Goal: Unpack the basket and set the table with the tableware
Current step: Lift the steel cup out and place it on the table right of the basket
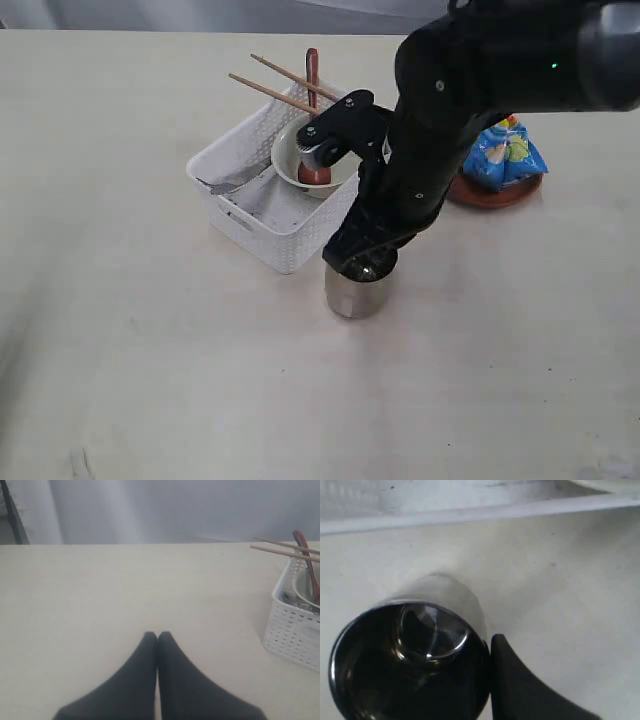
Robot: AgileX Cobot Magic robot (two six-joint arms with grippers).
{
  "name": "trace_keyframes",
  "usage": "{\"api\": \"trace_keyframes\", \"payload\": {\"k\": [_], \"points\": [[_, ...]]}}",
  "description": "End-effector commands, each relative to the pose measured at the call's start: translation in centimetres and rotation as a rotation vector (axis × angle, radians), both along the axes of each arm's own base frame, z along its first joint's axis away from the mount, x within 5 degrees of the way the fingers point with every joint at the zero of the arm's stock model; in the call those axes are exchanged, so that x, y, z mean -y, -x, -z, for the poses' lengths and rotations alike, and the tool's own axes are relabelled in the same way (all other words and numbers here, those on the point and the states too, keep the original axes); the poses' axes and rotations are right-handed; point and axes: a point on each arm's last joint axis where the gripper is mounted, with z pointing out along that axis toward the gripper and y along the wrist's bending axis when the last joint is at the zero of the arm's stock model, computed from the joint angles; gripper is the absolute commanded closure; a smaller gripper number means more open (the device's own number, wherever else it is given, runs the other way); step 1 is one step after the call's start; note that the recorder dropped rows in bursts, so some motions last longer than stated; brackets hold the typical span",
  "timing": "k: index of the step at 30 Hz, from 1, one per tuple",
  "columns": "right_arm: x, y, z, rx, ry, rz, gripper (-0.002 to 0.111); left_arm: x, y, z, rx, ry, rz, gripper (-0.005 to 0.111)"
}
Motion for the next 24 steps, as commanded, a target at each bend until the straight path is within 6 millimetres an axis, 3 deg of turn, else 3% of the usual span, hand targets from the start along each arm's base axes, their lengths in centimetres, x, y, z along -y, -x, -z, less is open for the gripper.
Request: {"api": "trace_keyframes", "payload": {"k": [1, 7, 15, 20, 23, 24], "points": [[0.8, -1.0, 0.7, 0.058, 0.069, 0.040, 0.109, 0.0, 0.0, 0.0, 0.007, -0.004, 0.007, 0.107], [3.7, -2.6, 0.4, 0.039, 0.057, 0.161, 0.109, 0.0, 0.0, 0.0, 0.007, -0.004, 0.007, 0.107], [2.4, -3.0, 0.2, 0.053, -0.130, 0.179, 0.108, 0.0, 0.0, 0.0, 0.007, -0.004, 0.007, 0.107], [2.7, -3.0, 0.4, 0.027, -0.110, 0.187, 0.108, 0.0, 0.0, 0.0, 0.007, -0.004, 0.007, 0.107], [2.7, -2.9, 0.2, 0.015, -0.102, 0.186, 0.098, 0.0, 0.0, 0.0, 0.007, -0.004, 0.007, 0.107], [2.7, -3.0, -0.1, 0.007, -0.096, 0.186, 0.088, 0.0, 0.0, 0.0, 0.007, -0.004, 0.007, 0.107]]}}
